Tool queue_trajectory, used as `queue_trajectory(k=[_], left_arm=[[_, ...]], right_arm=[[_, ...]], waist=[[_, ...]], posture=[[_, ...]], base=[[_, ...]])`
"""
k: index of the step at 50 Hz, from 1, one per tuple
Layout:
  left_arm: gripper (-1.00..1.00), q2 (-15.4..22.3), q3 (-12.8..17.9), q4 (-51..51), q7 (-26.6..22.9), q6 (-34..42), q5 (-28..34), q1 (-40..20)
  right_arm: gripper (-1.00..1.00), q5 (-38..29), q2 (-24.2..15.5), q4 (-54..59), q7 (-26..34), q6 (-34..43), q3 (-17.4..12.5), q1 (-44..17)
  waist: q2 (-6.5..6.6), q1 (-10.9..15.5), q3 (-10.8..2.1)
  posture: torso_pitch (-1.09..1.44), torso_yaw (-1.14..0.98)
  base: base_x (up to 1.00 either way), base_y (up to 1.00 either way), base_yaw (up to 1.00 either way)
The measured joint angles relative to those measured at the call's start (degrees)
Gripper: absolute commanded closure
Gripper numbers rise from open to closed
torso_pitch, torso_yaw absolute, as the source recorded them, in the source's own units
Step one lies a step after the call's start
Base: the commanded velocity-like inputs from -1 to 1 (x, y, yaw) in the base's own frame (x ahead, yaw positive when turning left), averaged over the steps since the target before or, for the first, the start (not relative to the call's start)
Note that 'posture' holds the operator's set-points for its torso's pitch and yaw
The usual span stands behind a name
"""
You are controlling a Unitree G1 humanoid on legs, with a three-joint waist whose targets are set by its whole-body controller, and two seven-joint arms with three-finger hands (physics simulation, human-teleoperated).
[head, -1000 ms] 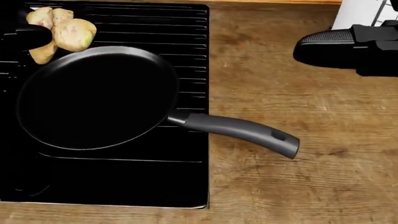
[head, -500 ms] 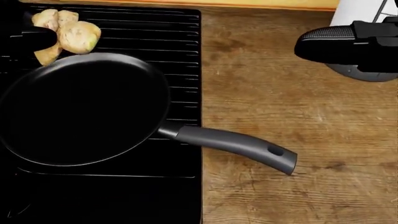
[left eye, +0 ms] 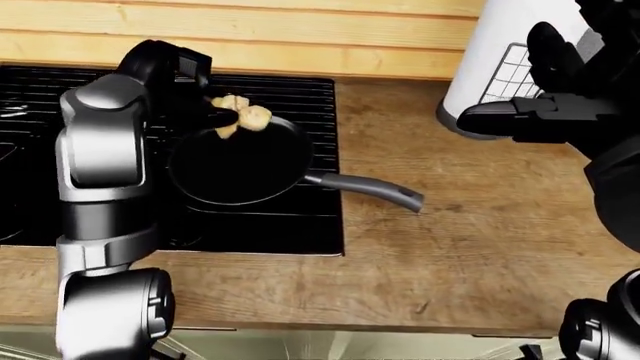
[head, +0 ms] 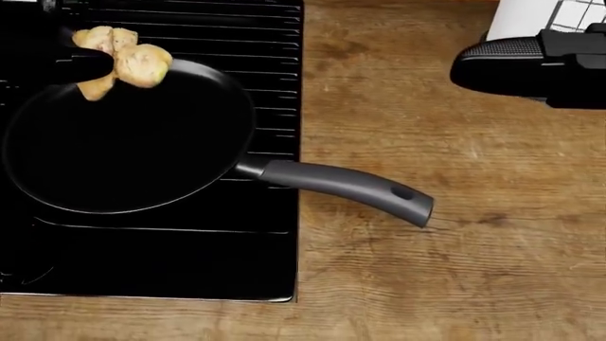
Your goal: Pick the ginger from the plate and place it in the pan.
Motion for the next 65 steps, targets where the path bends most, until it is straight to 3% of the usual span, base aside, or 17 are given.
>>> queue_trajectory(k=[12,32,58,63,65], left_arm=[[1.0,-1.25,0.48,7.53,2.75,-5.05,0.4,1.04],[1.0,-0.61,1.69,3.71,2.57,-5.82,-0.15,6.96],[1.0,-2.15,0.94,4.92,3.8,-9.0,0.64,9.49],[0.87,-2.29,0.72,4.92,3.3,-9.27,1.3,9.81],[0.67,-2.3,0.76,4.92,3.13,-9.3,1.48,9.95]], right_arm=[[-1.0,-0.11,0.04,0.2,-0.03,-0.33,0.06,0.12],[-1.0,0.39,-0.26,0.11,-0.14,-0.26,-0.1,0.08],[-1.0,1.2,-0.95,0.17,-0.63,-0.85,-0.12,0.14],[-1.0,1.01,-0.79,0.28,-0.5,-0.78,-0.02,0.05],[-1.0,1.09,-0.77,0.22,-0.56,-0.7,-0.06,0.01]], waist=[[0.4,-0.49,-0.4],[0.63,-0.48,-0.78],[0.63,-0.4,-0.74],[0.56,-0.37,-0.67],[0.52,-0.36,-0.65]], posture=[[0.0,0.0],[0.0,0.0],[0.0,0.0],[0.0,0.0],[0.0,0.0]], base=[[0.0,0.0,0.0],[0.0,0.0,0.0],[0.0,0.0,0.0],[0.0,0.0,0.0],[0.0,0.0,0.0]])
